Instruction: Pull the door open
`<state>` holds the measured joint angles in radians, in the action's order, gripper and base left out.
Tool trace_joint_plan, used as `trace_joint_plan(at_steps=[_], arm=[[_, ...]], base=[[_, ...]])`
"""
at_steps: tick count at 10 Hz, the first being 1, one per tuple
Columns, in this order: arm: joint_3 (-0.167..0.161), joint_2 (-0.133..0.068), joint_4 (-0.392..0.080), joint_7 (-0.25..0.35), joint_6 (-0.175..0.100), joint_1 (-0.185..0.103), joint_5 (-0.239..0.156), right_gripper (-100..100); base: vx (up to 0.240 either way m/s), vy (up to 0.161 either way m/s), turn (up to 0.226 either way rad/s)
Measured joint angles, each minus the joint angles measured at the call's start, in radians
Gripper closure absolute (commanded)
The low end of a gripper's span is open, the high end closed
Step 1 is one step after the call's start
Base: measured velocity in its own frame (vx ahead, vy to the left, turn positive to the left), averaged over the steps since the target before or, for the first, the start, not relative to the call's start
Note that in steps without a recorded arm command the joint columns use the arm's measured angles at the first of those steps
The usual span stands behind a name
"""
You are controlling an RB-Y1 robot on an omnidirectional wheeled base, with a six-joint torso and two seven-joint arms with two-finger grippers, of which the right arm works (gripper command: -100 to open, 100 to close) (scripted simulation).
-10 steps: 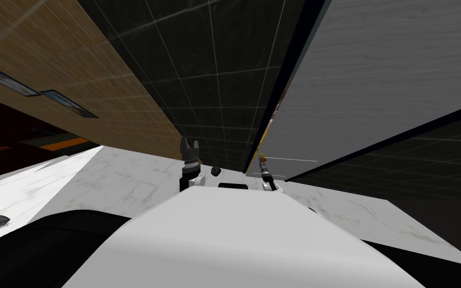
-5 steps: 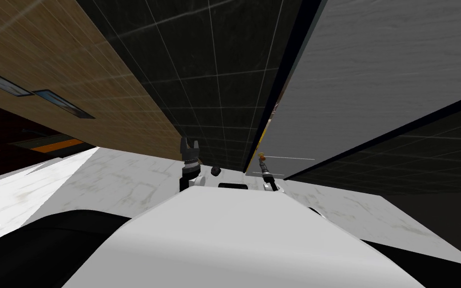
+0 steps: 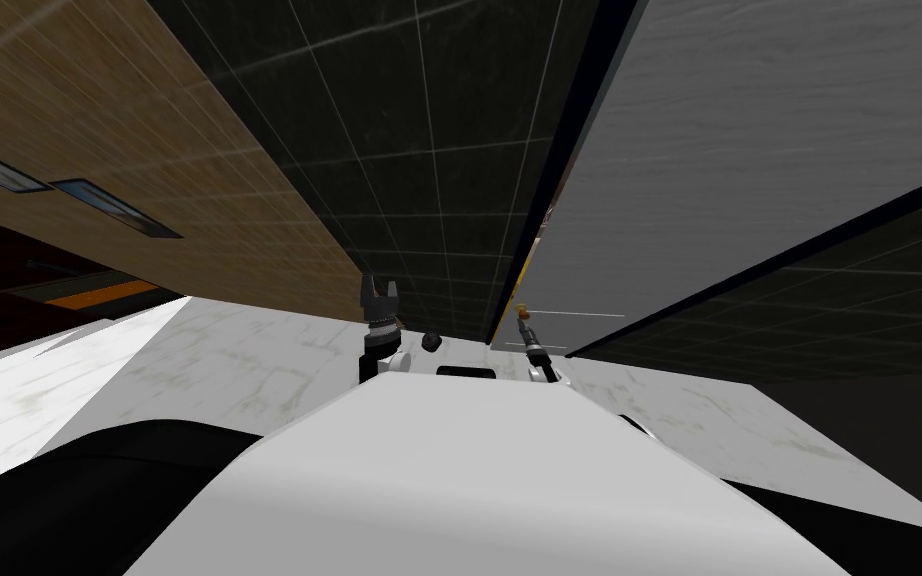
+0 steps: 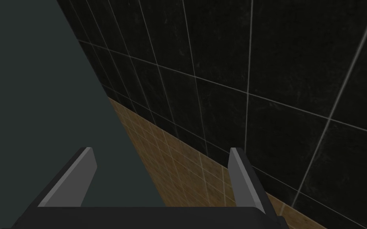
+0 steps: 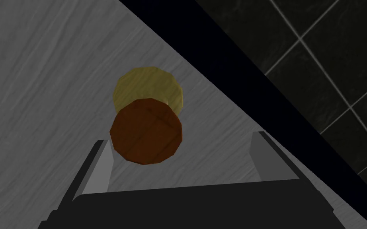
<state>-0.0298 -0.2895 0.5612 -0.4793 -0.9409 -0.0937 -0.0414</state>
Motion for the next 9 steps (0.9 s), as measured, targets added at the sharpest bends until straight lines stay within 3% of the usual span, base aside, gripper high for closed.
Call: trace_joint_plan(at_steps=[9], arm=[[-0.004,-0.021,-0.02,-0.215,-0.02,0.001,0.014,-100]], base=[[-0.016,0.009,-0.026]])
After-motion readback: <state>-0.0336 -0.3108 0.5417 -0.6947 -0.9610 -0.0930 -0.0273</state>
